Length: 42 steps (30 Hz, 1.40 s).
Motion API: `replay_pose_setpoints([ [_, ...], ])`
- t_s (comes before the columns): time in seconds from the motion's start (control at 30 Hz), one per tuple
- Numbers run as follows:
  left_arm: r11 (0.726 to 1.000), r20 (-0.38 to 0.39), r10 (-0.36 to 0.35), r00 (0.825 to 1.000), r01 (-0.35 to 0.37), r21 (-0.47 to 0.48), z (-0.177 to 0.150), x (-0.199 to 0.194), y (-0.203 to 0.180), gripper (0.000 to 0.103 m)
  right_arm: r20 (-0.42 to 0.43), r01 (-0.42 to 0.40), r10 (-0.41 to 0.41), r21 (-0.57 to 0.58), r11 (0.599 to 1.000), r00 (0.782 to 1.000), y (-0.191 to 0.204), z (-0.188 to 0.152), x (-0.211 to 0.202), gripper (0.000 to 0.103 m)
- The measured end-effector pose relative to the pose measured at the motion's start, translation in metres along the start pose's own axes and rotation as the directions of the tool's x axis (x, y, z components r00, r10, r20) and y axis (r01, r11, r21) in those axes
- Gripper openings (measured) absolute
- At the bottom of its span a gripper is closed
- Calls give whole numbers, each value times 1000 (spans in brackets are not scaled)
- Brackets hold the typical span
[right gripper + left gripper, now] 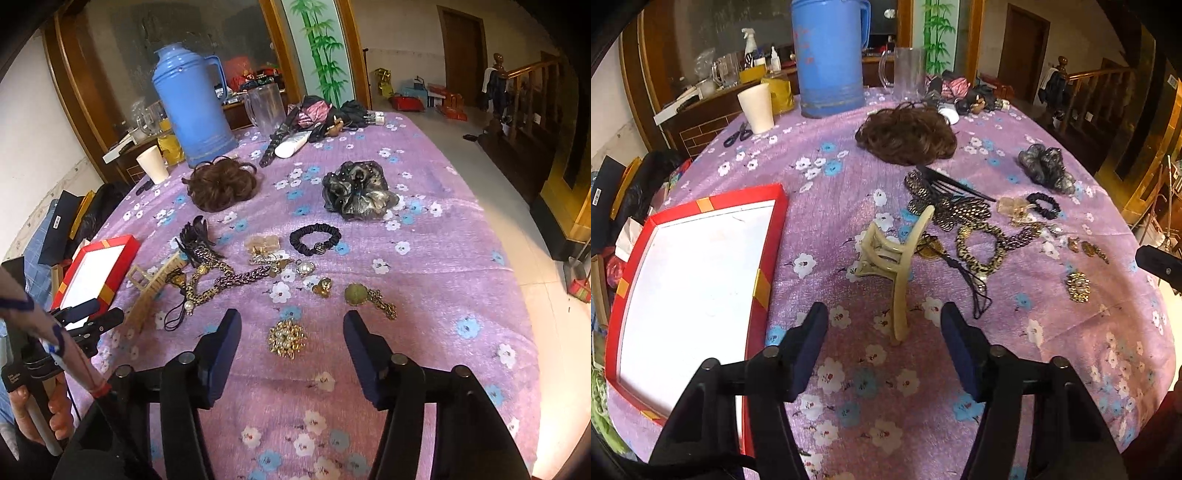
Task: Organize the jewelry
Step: 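Reach the left gripper to the beige claw clip and close on it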
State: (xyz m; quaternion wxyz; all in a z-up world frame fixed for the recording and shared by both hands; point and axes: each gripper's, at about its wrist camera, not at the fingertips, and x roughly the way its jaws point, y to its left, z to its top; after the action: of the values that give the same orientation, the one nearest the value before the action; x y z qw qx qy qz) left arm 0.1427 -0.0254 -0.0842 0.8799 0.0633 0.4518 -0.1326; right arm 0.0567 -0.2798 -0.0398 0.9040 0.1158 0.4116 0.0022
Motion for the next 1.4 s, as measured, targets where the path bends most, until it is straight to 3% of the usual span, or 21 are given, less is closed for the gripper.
replay_pose_setpoints([
  [0.13,1000,-13,-6,1000,6,10,5,12,-1,54,-16,11,-11,2,1000,1000,-5,4,14,56],
  [0.3,1000,-48,-10,999,11,19,10,31,-4,39,-44,22,-22,-9,1000,999,-9,9,30,52],
  [0.4,1000,-63,-19,998,20,23,11,39,-7,37,-73,29,-30,-12,999,997,-12,13,44,44],
  [0.63,999,-83,-29,996,31,20,11,48,-5,32,-109,34,-36,-23,999,993,-12,17,68,40],
  [0.77,999,-104,-34,994,35,7,12,56,-2,24,-126,38,-41,-23,999,991,-14,20,80,34],
  [1.07,998,-120,-61,991,61,-1,13,61,1,19,-146,65,-69,-36,997,987,-15,25,96,27],
  [1.23,998,-124,-66,990,66,-5,16,62,1,19,-162,83,-91,-56,995,983,-12,25,101,18],
  [1.4,998,-135,-55,989,56,9,22,67,-4,19,-157,93,-102,-62,994,982,-10,24,102,17],
])
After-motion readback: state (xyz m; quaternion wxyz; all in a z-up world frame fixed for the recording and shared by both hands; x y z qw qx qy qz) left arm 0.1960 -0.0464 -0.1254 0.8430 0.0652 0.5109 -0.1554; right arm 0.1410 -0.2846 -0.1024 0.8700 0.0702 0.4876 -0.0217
